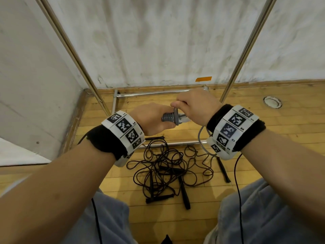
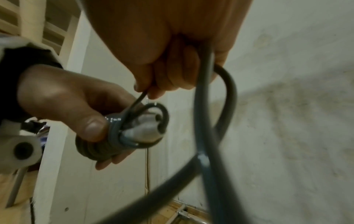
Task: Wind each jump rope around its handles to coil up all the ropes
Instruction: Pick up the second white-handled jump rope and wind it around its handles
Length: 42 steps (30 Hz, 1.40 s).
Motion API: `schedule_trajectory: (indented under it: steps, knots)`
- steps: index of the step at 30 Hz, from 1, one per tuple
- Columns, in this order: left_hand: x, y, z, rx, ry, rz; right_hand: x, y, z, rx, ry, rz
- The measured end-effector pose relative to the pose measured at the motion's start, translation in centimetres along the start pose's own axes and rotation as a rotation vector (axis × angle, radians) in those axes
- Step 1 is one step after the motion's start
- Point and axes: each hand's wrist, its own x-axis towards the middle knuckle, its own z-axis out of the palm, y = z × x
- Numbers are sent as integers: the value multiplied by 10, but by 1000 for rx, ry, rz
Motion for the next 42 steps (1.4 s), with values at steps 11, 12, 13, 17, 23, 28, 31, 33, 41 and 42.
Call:
schedule_trajectory:
  steps: [11, 12, 13, 17, 23, 28, 31, 33, 41, 42]
  knots:
    - [-13, 12, -14, -158, 338, 43, 5, 9, -12, 678, 93, 196]
    - [-15, 14, -16, -207, 356, 40, 5, 11, -13, 793, 92, 224]
    - [-16, 17, -18, -270, 377, 30, 6, 12, -14, 917, 88, 249]
    - [-17, 24, -23, -550, 447, -37, 8, 8, -8, 1215, 97, 329]
    - [-15, 20, -29, -629, 515, -55, 1, -8, -4, 998, 112, 229]
    - [-12, 20, -27, -632, 494, -90, -2, -21, 3, 723, 81, 180]
    - [-10, 20, -27, -605, 493, -100, -1, -24, 4, 692, 84, 233]
    - [-9, 17, -29, -591, 515, -104, 0, -28, 5, 681, 79, 247]
    - [-3, -14, -38, -455, 689, -244, 1, -29, -2, 828, 34, 252]
    - [-1, -20, -38, -388, 693, -276, 1, -30, -1, 725, 46, 212]
